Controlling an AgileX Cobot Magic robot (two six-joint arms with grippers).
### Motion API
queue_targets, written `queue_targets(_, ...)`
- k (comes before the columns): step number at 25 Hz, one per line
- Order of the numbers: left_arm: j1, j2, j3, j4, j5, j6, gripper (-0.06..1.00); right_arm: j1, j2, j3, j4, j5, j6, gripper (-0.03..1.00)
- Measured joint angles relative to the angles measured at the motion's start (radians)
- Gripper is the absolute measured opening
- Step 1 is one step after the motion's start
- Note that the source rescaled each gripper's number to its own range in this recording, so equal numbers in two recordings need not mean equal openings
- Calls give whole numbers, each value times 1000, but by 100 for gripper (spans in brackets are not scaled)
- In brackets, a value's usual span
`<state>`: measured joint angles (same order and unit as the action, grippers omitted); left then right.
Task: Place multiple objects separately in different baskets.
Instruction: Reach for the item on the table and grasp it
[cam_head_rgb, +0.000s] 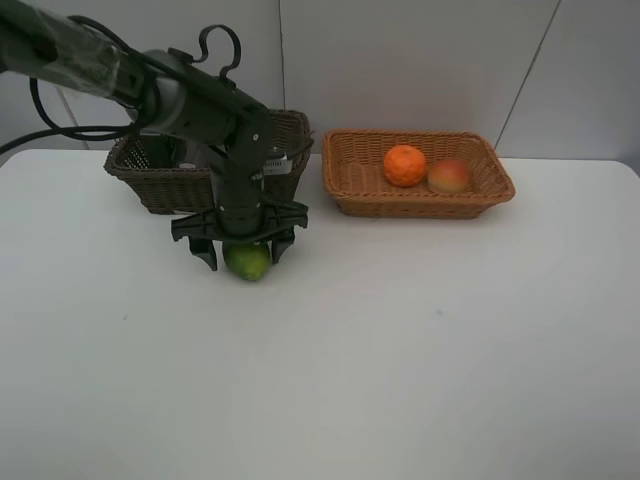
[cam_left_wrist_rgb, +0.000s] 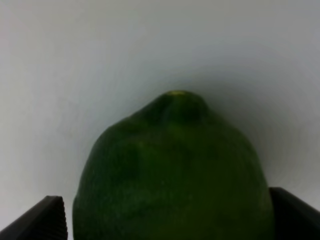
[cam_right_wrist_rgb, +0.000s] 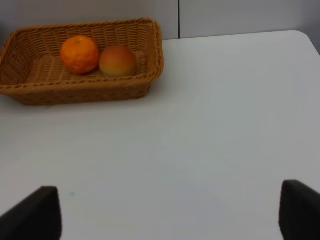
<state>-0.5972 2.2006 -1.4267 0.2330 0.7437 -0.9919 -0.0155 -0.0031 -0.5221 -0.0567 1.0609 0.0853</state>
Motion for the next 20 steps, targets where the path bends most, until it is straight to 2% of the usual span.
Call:
queue_targets(5,0,2,0,0,-6,0,99,0,0,0,0,0,0,88)
queue_targets(7,0,3,0,0,-13,1,96,0,0,0,0,0,0,88)
queue_targets(8,0,3,0,0,-17,4,91,0,0,0,0,0,0,88)
queue_targets(10,0,3,0,-3,-24,13,68,0,0,0,0,0,0,88)
queue_targets(11,0,3,0,-8,-27,16,62,0,0,0,0,0,0,88)
queue_targets(16,0,3,0,-62,-38,30,62,0,0,0,0,0,0,88)
queue_targets(20,0,3,0,-71,-36,30,62,0,0,0,0,0,0,88)
